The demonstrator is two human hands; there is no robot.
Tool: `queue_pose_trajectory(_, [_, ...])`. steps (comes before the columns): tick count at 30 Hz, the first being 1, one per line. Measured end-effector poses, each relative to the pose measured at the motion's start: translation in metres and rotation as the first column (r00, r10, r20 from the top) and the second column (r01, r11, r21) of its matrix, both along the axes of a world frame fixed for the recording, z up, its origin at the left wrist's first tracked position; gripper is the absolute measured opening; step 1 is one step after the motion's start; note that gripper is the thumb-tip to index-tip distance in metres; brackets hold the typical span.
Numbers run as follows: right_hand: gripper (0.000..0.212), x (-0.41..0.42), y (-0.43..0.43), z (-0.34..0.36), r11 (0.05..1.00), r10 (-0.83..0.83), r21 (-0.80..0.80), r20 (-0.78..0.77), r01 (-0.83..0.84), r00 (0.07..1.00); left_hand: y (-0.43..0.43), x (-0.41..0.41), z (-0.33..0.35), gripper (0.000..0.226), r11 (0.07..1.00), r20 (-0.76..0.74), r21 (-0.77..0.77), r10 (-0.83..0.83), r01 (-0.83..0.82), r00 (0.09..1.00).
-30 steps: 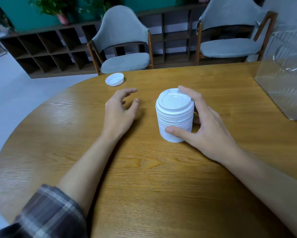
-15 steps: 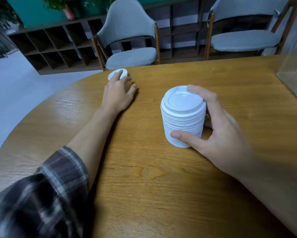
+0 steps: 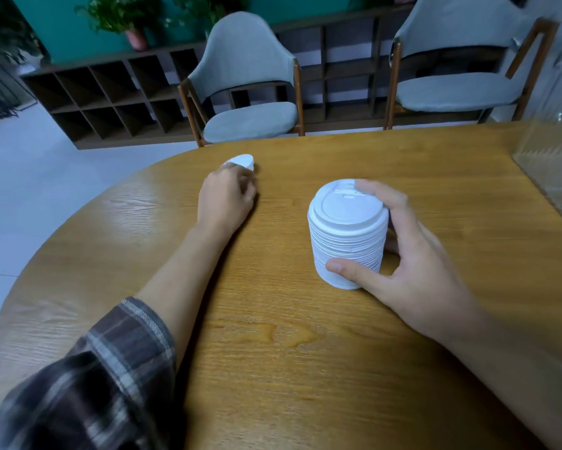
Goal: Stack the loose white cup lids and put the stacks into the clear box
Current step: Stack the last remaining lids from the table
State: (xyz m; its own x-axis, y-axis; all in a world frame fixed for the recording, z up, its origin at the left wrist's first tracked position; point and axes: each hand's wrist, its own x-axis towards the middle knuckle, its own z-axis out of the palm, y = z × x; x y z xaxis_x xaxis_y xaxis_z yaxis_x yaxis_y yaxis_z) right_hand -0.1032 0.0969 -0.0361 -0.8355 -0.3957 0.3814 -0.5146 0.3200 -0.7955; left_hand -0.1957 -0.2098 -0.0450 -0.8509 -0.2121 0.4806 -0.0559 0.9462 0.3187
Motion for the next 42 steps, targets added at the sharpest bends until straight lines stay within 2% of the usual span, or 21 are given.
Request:
queue_pose_trajectory(4, [0.084,0.002,0.001,0.002,1.000,-0.008,0.010,0.000,0.008,1.000,0.018,0.033,0.004,0.011,0.997,-0.139,0.039,-0.064,0.070,0.988])
queue_pose_trajectory(8, [0.082,0.005,0.001,0.003,1.000,-0.019,0.011,-0.013,0.019,1.000,0.046,0.067,0.015,0.016,0.979,-0.287,0.112,-0.130,0.168,0.949])
queue_pose_trajectory(12, [0.081,0.007,0.002,0.003,0.999,-0.035,0.009,-0.028,0.035,0.999,0.068,0.090,0.027,0.021,0.920,-0.360,0.307,-0.126,0.245,0.924])
queue_pose_trajectory(16, [0.080,0.007,0.002,0.003,0.999,-0.044,-0.001,-0.033,0.044,0.998,0.082,0.100,0.042,0.017,0.815,-0.404,0.488,-0.107,0.313,0.908])
queue_pose_trajectory(18, [0.079,0.007,0.001,0.004,0.999,-0.053,-0.015,-0.046,0.052,0.998,0.084,0.101,0.048,0.018,0.727,-0.428,0.586,-0.095,0.357,0.899])
queue_pose_trajectory(22, [0.072,0.004,-0.001,0.004,0.998,-0.049,-0.050,-0.077,0.045,0.996,0.086,0.109,0.061,0.021,0.370,-0.415,0.827,-0.106,0.423,0.904])
queue_pose_trajectory(25, [0.069,0.004,-0.001,0.005,0.997,-0.049,-0.065,-0.053,0.046,0.997,0.090,0.111,0.065,0.024,0.253,-0.351,0.883,-0.205,0.396,0.914])
queue_pose_trajectory(27, [0.069,0.004,-0.001,0.004,0.997,-0.045,-0.066,-0.048,0.042,0.998,0.094,0.111,0.063,0.023,0.265,-0.333,0.876,-0.271,0.403,0.903])
queue_pose_trajectory(30, [0.072,0.004,-0.001,0.004,0.995,-0.034,-0.095,-0.034,0.030,0.999,0.102,0.111,0.057,0.019,0.370,-0.311,0.825,-0.332,0.427,0.890])
queue_pose_trajectory(37, [0.100,0.003,-0.002,0.003,0.991,-0.021,-0.130,-0.028,0.017,0.999,0.106,0.110,0.051,0.018,0.475,-0.309,0.741,-0.386,0.475,0.869])
queue_pose_trajectory(42, [0.089,0.003,0.001,0.002,0.997,-0.030,-0.072,-0.053,0.026,0.998,0.107,0.110,0.046,0.016,0.549,-0.290,0.695,-0.376,0.464,0.880])
